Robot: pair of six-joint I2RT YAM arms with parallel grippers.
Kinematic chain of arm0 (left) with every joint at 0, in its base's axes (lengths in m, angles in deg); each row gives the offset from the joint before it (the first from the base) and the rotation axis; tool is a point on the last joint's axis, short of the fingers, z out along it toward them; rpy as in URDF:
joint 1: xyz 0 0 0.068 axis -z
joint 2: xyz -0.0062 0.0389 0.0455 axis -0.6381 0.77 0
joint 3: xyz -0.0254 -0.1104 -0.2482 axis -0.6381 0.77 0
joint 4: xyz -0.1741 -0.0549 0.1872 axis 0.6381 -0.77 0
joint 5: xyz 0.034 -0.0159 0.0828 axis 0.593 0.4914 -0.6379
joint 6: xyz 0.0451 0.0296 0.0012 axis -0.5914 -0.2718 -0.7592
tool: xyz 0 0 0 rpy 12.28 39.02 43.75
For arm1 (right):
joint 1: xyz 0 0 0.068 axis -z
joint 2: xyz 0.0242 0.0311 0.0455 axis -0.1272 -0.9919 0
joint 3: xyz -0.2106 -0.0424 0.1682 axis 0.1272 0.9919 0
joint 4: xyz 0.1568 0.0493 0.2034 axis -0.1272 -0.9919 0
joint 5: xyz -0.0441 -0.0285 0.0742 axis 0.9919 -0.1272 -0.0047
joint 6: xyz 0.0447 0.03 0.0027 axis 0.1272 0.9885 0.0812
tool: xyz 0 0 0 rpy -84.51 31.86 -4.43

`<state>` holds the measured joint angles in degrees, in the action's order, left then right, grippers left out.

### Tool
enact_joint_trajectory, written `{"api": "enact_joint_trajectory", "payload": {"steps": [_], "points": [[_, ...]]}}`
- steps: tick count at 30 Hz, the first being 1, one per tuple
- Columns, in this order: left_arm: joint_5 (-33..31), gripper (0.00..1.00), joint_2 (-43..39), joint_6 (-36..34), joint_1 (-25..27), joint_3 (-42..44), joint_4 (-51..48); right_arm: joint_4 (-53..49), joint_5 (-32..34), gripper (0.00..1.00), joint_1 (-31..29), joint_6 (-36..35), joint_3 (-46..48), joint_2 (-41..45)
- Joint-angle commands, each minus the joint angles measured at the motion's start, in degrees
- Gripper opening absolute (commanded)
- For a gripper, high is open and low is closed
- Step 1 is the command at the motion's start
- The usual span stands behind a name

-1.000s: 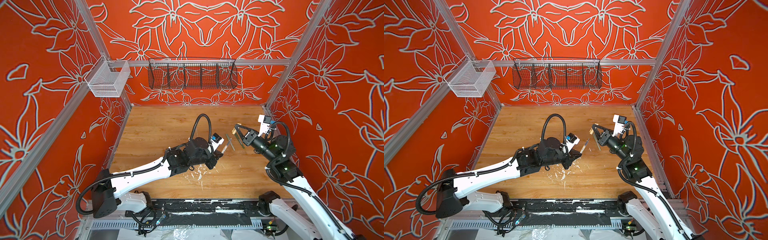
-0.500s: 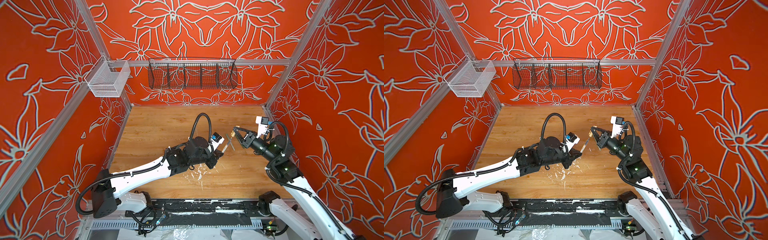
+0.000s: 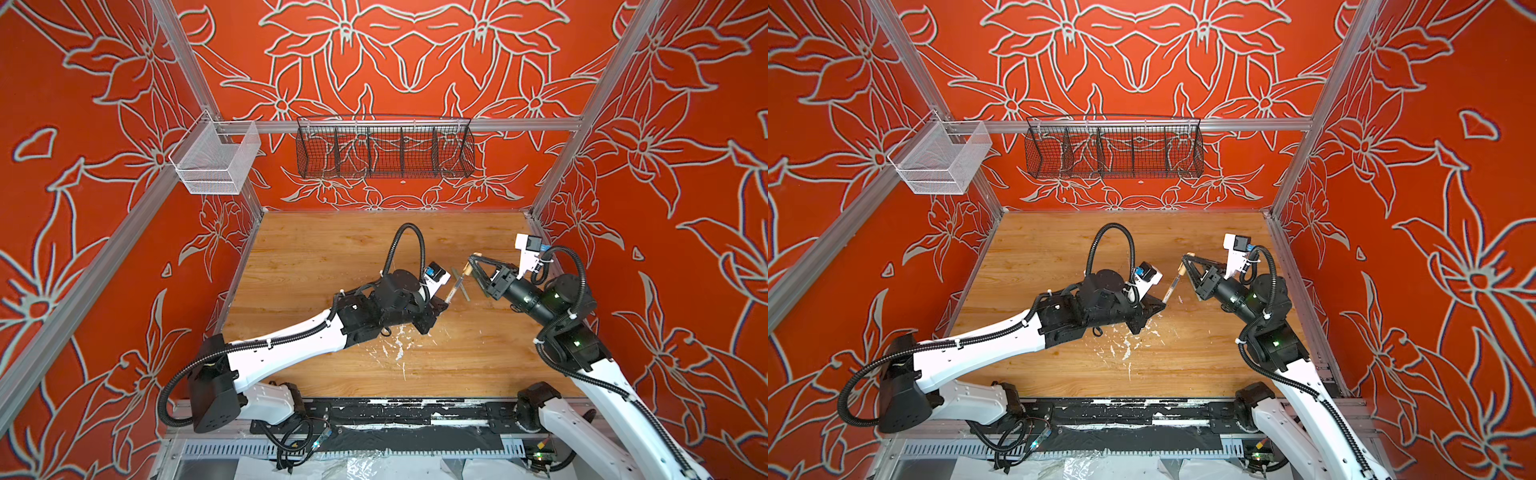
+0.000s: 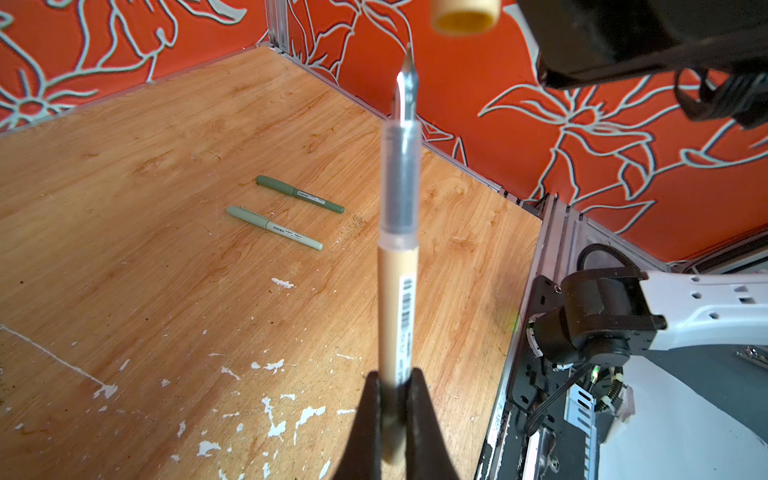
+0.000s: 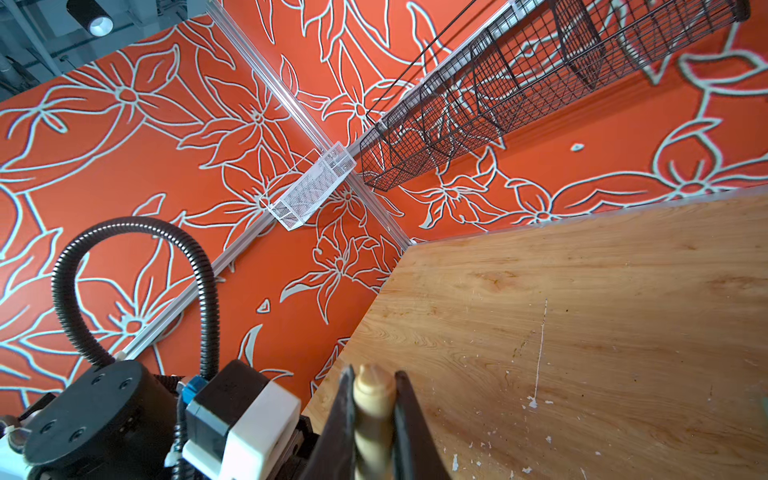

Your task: Insert the pens into the pen caps

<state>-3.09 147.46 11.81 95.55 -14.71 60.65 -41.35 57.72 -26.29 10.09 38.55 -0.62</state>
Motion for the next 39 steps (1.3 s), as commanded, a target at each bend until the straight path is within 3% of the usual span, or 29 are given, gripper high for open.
{"api": "enact_joint_trajectory", "payload": {"steps": [1, 16, 28, 39], "points": [[1.0, 0.0, 0.4, -0.3, -0.4, -1.6, 0.1, 0.2, -2.2, 0.0, -0.5, -1.8, -1.7, -0.9], [1.0, 0.0, 0.1, -0.2, -1.1, -1.4, 0.0, -4.8, 0.4, 0.0, -0.8, -4.7, -2.4, 1.9], [2.7, 0.0, -0.6, 0.0, -1.1, -1.0, 0.7, 0.4, 5.1, 0.0, -0.8, -3.1, 0.1, 1.2], [2.2, 0.0, -1.2, -0.2, -1.1, -0.8, 0.9, 1.6, 2.1, 0.0, -0.8, -1.0, 1.3, 0.6]]}}
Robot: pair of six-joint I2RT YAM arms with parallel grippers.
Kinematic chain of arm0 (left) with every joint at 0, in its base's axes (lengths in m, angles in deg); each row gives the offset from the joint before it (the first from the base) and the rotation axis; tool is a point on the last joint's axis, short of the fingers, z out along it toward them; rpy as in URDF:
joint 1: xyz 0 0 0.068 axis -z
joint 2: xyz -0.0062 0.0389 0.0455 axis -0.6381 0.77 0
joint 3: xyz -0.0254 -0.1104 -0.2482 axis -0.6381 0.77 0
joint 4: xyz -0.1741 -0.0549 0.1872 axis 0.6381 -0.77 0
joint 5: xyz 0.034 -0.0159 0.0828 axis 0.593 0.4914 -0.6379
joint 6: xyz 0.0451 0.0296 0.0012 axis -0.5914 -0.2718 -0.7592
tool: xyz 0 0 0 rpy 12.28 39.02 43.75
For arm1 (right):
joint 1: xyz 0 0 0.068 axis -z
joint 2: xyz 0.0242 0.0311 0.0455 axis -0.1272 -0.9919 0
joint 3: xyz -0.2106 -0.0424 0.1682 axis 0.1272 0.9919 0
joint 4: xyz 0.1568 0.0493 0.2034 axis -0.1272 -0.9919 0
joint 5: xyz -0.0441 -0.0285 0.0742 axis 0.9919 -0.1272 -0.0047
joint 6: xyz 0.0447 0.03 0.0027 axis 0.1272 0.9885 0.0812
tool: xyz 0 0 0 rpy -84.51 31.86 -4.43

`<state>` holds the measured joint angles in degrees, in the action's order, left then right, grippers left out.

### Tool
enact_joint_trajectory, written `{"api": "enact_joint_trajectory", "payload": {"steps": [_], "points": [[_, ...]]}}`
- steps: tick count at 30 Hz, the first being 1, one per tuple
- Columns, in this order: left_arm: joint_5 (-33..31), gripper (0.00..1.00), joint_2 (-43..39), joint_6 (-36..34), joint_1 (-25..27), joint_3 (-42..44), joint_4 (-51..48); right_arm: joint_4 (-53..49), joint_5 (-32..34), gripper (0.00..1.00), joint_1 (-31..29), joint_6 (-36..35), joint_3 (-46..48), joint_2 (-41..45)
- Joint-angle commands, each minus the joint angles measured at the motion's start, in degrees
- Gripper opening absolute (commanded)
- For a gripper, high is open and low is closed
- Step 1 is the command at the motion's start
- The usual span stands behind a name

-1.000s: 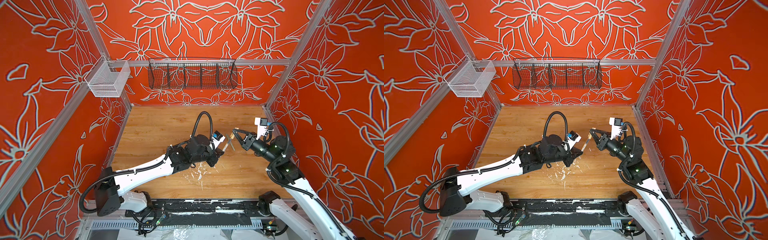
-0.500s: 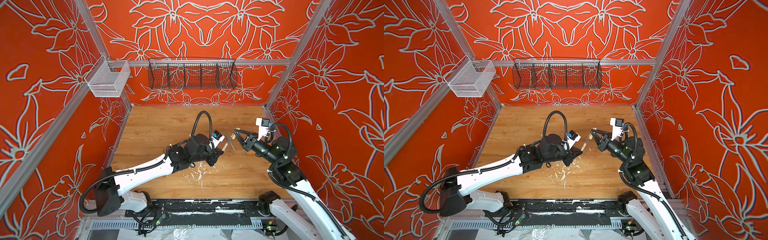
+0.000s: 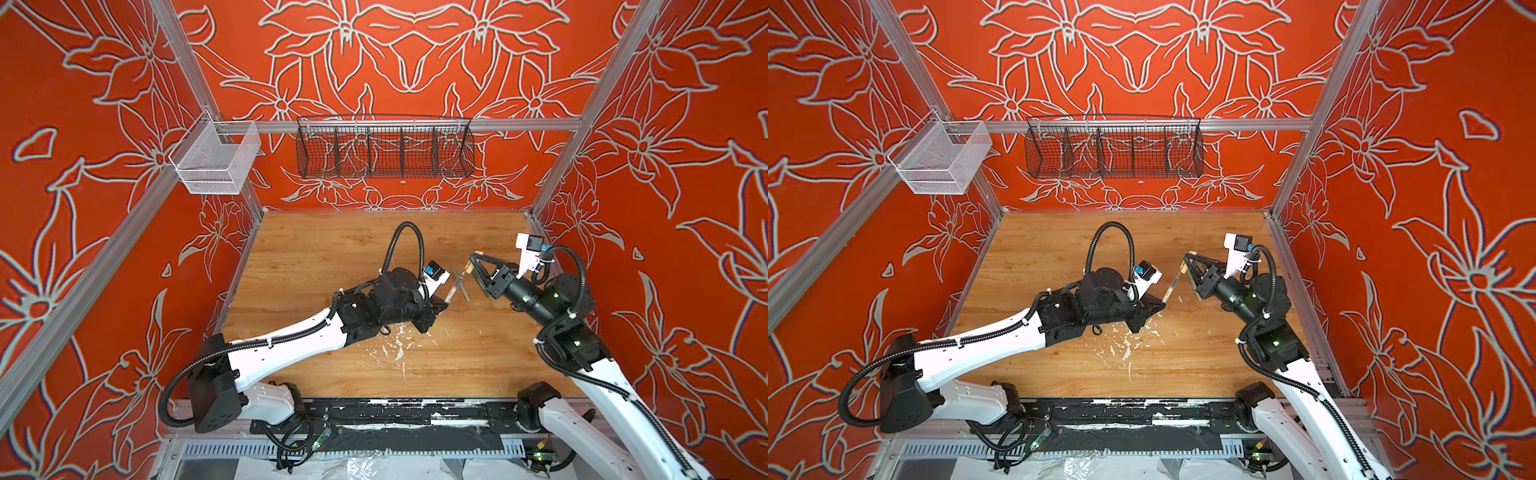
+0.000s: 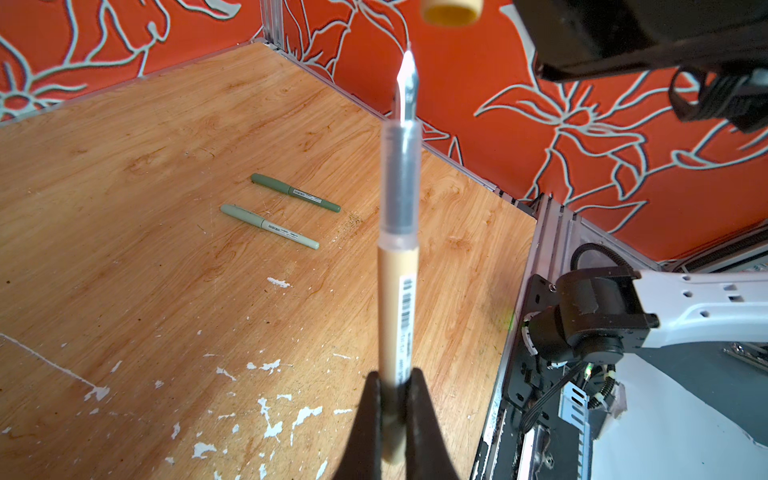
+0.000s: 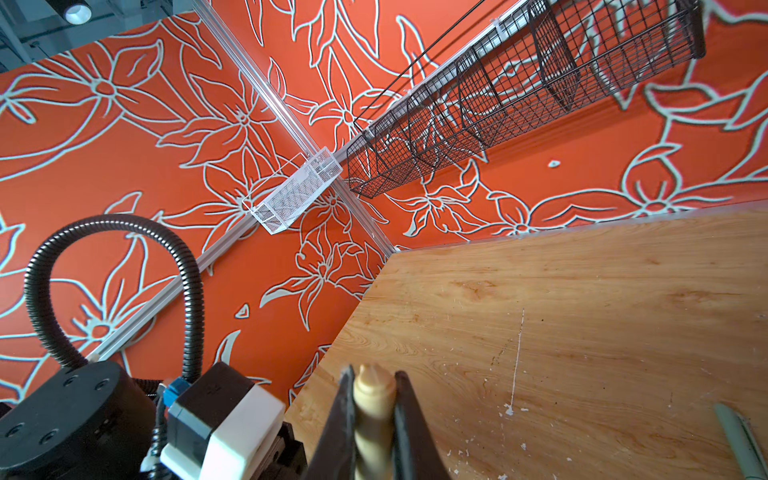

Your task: Insert the pens into the pen caps

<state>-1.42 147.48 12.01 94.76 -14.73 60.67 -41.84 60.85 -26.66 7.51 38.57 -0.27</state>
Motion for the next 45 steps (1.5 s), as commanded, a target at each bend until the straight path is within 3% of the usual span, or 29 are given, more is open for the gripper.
{"api": "enact_joint_trajectory", "payload": {"steps": [1, 19, 25, 35, 45], "points": [[0.6, 0.0, -1.1, -0.5, -0.3, -1.0, 0.8, 2.2, -1.1, 0.0, -0.4, 1.7, 1.5, 0.2], [1.3, 0.0, -0.9, -0.7, -0.2, -1.3, 0.9, 6.2, -1.8, 0.0, -0.4, 4.9, 3.9, 0.8], [1.3, 0.0, -0.6, -0.6, -0.3, -1.3, 0.7, 2.9, 1.7, 0.0, -0.4, 2.4, 2.0, 2.3], [1.3, 0.0, -0.5, -0.8, -0.3, -1.4, 0.8, 2.0, -3.8, 0.0, -0.5, 1.6, -0.5, -1.0], [1.2, 0.0, -0.7, -0.8, -0.3, -1.5, 0.8, 0.8, -2.9, 0.0, -0.5, 1.6, 1.3, 0.3]]}}
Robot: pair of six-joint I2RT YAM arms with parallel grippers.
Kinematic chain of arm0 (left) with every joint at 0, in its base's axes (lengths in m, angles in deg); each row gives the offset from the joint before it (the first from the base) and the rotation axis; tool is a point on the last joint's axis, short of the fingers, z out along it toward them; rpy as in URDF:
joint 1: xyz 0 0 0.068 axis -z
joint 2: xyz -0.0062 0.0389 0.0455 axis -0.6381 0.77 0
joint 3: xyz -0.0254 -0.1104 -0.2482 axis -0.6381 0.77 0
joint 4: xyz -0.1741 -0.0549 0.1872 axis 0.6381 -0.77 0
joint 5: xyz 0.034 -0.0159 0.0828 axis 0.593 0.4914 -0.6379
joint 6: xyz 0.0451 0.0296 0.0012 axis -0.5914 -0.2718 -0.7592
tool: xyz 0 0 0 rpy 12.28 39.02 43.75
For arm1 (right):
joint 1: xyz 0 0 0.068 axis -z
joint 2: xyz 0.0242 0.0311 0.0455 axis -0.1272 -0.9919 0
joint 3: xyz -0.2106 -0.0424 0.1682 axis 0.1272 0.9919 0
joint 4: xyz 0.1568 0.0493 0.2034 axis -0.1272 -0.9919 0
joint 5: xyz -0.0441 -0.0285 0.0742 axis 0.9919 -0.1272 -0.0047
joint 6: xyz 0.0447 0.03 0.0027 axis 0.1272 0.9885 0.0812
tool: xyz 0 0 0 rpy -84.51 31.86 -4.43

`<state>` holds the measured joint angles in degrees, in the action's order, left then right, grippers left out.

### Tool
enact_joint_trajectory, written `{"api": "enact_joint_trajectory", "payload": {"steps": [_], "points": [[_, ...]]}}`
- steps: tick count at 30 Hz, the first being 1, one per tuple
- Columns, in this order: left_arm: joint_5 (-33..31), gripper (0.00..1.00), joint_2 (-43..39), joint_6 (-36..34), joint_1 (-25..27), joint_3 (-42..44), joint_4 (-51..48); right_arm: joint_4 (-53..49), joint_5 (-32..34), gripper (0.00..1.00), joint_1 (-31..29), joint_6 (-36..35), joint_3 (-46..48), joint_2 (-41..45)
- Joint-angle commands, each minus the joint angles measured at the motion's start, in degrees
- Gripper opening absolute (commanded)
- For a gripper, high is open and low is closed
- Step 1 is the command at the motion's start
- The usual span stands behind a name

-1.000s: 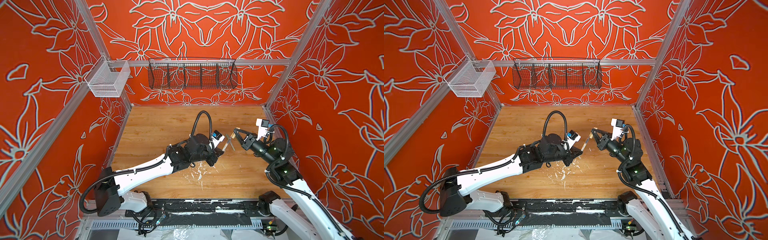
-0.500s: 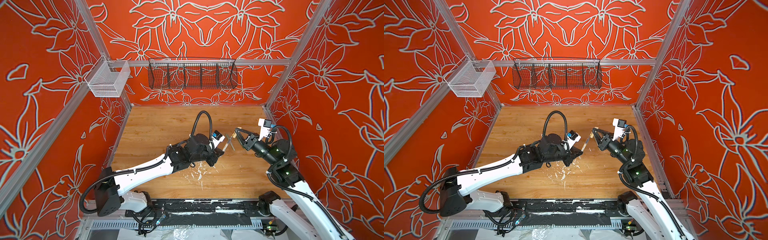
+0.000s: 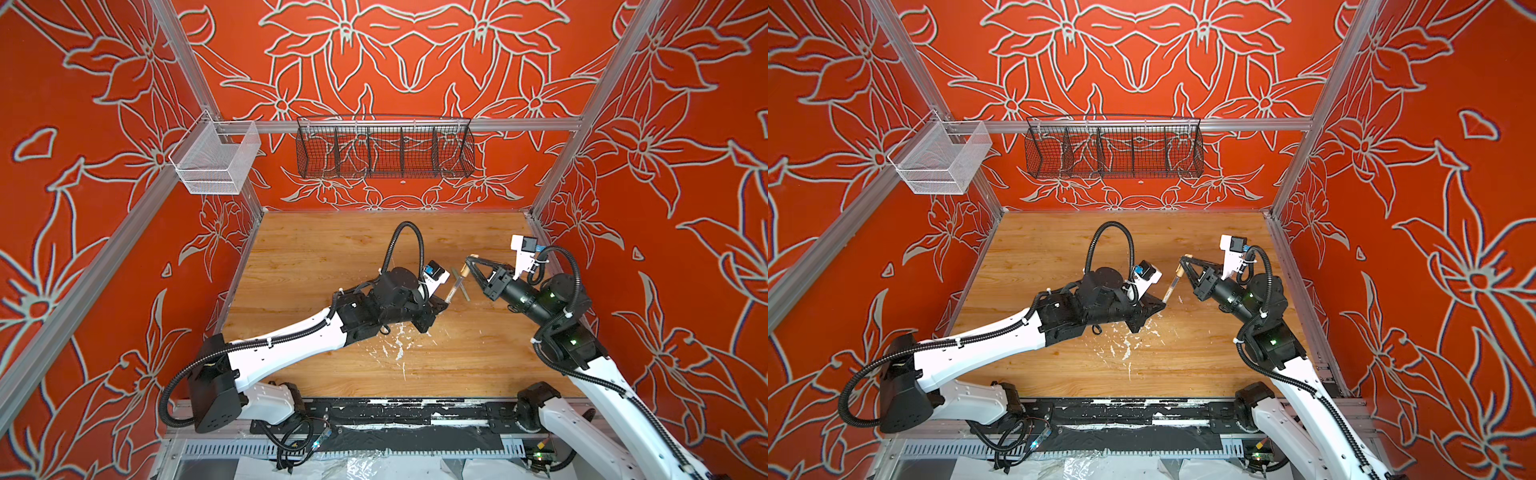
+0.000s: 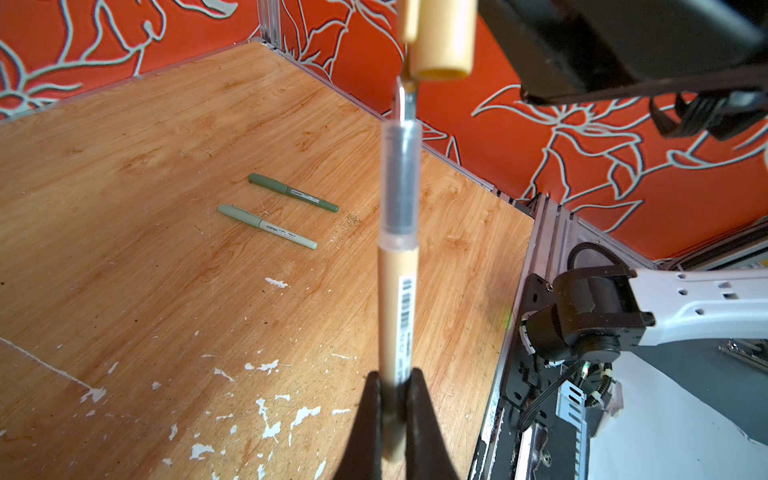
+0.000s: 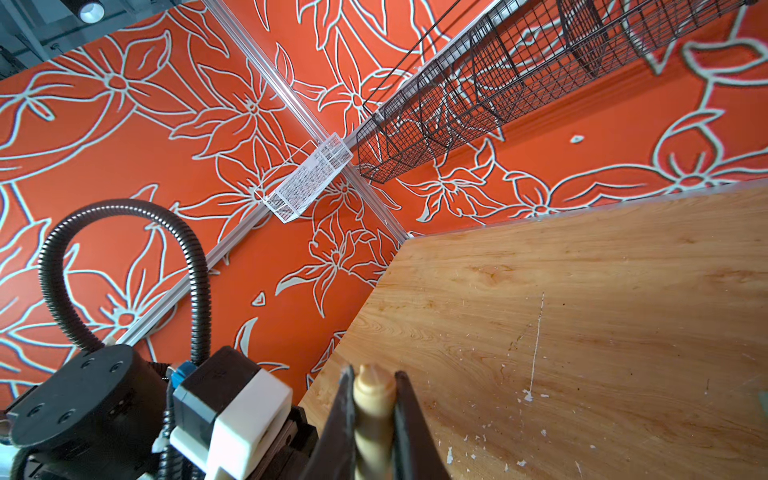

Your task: Insert the pens into the pen caps

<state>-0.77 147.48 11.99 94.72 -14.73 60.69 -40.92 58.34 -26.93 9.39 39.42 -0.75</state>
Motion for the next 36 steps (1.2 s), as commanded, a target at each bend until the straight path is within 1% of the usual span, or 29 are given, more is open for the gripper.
{"api": "enact_joint_trajectory", "payload": {"steps": [1, 6, 9, 15, 20, 32, 36], "points": [[0.5, 0.0, -0.7, -0.8, -0.2, -1.5, 0.6, -0.4, -0.2, 0.0, -0.2, -0.4, 0.6, 1.0], [0.4, 0.0, -1.0, -0.7, -0.2, -1.4, 0.4, -3.8, 4.7, 0.0, -0.3, -2.6, 0.0, 3.3], [0.5, 0.0, -1.1, -0.7, -0.2, -1.3, 0.4, -2.4, 6.1, 0.0, -0.2, -2.5, 0.0, 3.5], [0.6, 0.0, -1.3, -0.8, -0.2, -1.2, 0.5, 2.9, 4.0, 0.0, -0.2, -0.2, 0.3, 0.7], [0.5, 0.0, -1.4, -0.8, -0.2, -1.1, 0.5, 2.6, 2.4, 0.0, -0.2, 0.3, 0.4, 0.0], [0.1, 0.0, -1.3, -0.8, -0.2, -1.1, 0.7, 1.8, 2.0, 0.0, -0.2, 0.8, 1.1, 2.0], [0.1, 0.0, -1.2, -0.8, -0.2, -1.2, 0.7, 1.1, 0.5, 0.0, -0.3, 0.6, 0.8, 1.2]]}}
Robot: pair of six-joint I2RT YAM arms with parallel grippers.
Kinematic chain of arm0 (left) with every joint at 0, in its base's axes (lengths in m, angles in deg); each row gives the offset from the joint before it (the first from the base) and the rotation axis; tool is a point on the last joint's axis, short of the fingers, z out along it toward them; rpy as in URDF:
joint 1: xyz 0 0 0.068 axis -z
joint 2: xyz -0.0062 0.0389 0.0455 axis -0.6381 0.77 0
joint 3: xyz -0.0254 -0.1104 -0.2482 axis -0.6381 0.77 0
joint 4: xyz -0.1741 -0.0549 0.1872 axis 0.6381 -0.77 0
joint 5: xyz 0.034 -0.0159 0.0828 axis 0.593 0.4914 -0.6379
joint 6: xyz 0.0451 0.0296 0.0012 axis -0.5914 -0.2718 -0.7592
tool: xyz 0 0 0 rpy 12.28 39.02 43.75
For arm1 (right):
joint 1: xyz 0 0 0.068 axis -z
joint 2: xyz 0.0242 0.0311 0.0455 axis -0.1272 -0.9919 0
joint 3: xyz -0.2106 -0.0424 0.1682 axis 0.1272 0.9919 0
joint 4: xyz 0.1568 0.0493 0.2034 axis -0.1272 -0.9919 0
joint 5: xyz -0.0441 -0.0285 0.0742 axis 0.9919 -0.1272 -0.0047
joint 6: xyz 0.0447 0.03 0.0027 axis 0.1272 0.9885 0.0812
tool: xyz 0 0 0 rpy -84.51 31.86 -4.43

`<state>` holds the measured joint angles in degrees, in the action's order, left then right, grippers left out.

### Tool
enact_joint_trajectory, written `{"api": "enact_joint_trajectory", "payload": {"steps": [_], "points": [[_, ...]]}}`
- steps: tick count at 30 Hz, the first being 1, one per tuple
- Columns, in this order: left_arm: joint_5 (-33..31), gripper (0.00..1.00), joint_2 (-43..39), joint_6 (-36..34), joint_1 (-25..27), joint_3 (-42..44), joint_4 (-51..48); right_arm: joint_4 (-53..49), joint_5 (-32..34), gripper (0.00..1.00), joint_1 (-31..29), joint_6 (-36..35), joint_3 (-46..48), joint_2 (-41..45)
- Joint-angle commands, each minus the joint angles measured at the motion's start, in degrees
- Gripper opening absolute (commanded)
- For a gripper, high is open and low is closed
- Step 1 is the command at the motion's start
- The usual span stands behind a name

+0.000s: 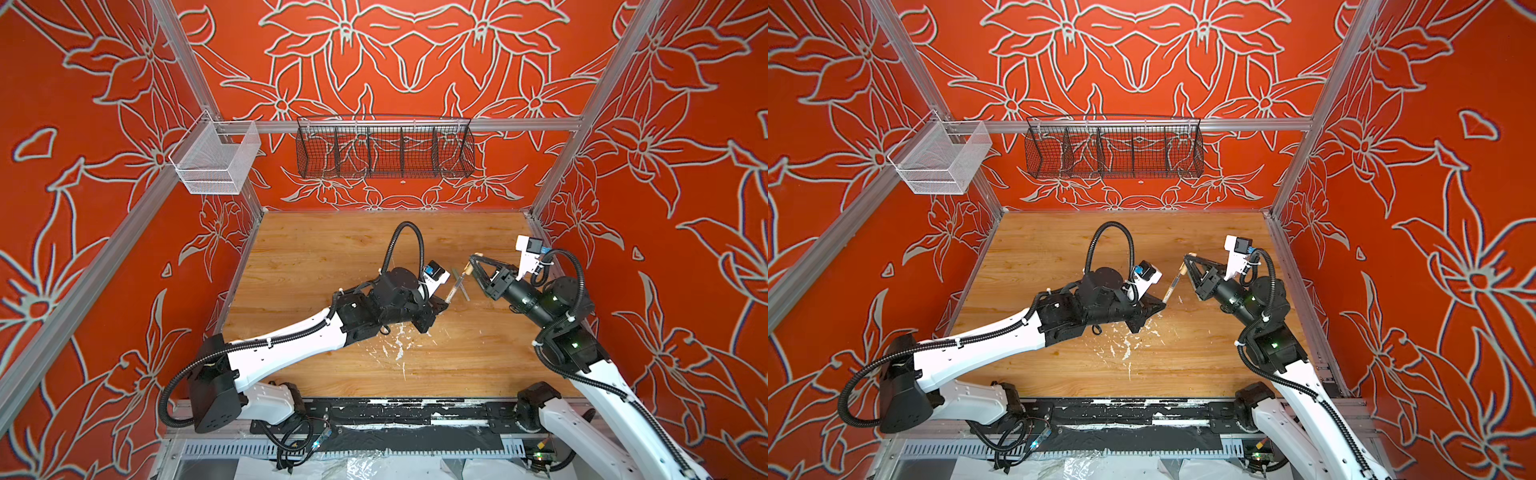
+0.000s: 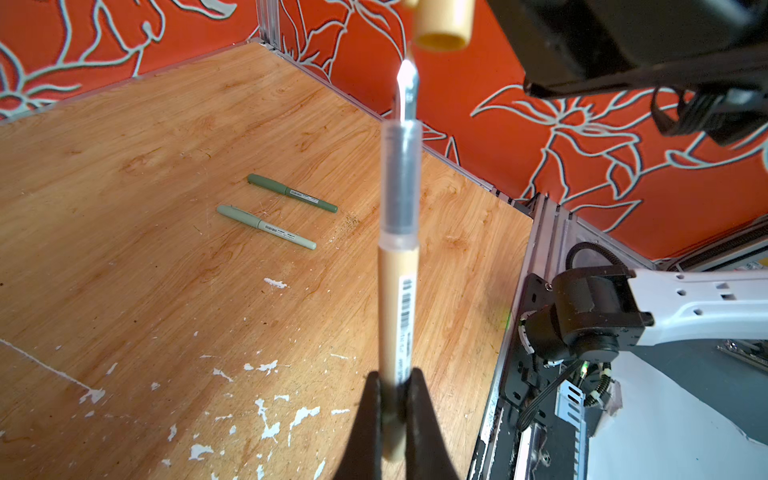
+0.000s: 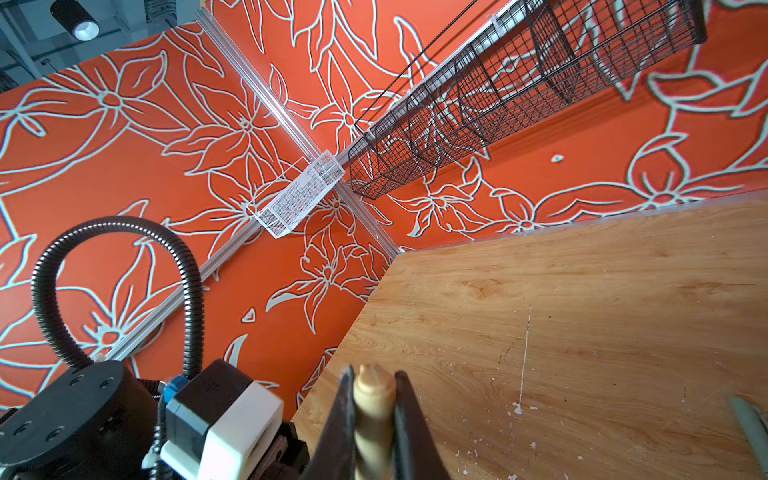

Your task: Insert the pens into the pen caps

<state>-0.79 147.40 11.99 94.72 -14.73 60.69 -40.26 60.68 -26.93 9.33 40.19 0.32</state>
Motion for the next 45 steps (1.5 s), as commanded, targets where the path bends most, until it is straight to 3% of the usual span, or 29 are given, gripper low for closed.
{"api": "enact_joint_trajectory", "payload": {"steps": [1, 32, 45], "points": [[0.1, 0.0, -1.2, -0.8, -0.2, -1.1, 0.6, 0.4, -2.0, 0.0, -0.2, 0.7, 0.1, -0.1], [0.8, 0.0, -1.9, -1.5, -0.2, -1.7, 1.2, 3.7, -0.6, 0.0, -0.6, 4.5, 3.8, 1.3], [1.4, 0.0, -2.0, -2.0, -0.2, -2.2, 1.3, 7.0, -2.5, 0.0, -1.2, 5.7, 4.1, -1.8]]}}
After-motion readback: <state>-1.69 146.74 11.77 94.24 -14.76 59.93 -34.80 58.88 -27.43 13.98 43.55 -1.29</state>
